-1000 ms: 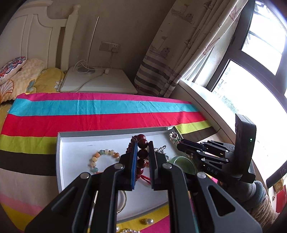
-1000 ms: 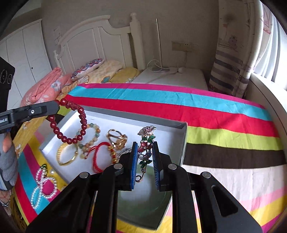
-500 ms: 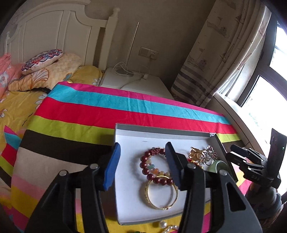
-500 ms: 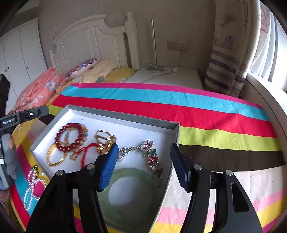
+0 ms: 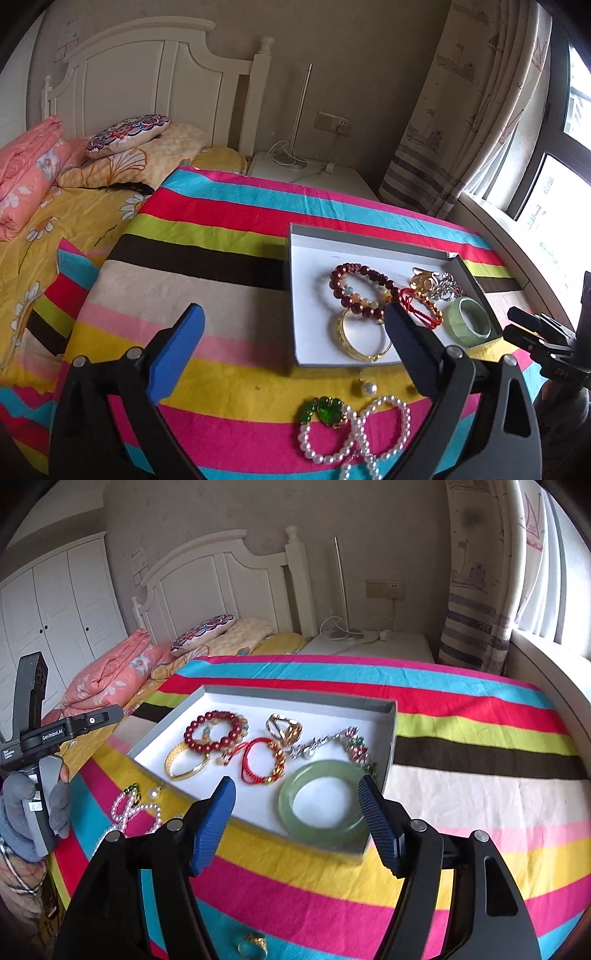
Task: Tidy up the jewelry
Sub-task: 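Open both tools to release the bracelet and brooch in the tray, then move the right tool down to the gold ring on the cover, then grasp the gold ring with the right tool while the left tool grasps the pearl necklace, then carry the ring with the right tool while the left tool carries the pearl necklace into the tray, then open both tools to release the ring and pearl necklace in the tray, then lift both open tools away from the tray, then grasp one pearl earring with the right tool while the left tool grasps the other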
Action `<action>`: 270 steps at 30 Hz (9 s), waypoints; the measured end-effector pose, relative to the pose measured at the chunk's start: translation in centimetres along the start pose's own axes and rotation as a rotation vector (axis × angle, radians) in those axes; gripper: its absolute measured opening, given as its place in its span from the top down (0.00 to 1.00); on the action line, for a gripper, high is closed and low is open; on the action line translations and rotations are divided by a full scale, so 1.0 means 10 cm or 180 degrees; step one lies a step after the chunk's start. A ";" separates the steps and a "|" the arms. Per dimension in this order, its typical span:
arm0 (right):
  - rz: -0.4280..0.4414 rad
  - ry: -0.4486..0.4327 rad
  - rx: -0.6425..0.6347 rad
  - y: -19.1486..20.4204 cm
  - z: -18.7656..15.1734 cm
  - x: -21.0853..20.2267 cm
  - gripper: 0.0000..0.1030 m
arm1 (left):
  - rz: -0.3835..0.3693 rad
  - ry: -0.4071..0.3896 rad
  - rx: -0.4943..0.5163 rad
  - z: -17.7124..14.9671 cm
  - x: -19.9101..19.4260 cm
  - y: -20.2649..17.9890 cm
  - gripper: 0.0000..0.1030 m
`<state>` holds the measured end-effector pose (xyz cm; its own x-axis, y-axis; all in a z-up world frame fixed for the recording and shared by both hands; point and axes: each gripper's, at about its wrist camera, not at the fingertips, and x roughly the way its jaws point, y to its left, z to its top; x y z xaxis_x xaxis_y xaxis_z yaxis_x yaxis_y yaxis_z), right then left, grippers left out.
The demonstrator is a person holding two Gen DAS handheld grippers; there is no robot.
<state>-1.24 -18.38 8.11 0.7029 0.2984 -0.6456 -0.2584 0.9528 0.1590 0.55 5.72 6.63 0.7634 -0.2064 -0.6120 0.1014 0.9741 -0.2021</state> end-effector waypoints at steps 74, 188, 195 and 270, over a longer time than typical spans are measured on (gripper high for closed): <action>-0.0319 0.0734 -0.0434 0.41 -0.84 -0.19 0.45 | -0.0126 0.0314 -0.0437 -0.66 -0.13 0.35 0.03; 0.0071 -0.0100 -0.0404 0.37 0.56 0.07 0.79 | -0.0733 -0.0180 0.0432 0.97 -0.33 -1.00 0.93; 0.0044 0.0133 -0.0205 0.17 0.58 0.44 0.79 | -0.0643 0.0005 0.0331 0.92 0.23 -1.02 0.93; 0.0197 0.0770 -0.0875 1.10 -0.25 0.57 0.58 | -0.0256 0.0399 -0.0441 -0.62 0.06 0.21 0.03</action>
<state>-1.79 -6.31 4.32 0.5121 0.3020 -0.8041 -0.4869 0.8733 0.0179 -2.74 7.12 1.10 0.6701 -0.3014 -0.6783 0.0635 0.9338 -0.3521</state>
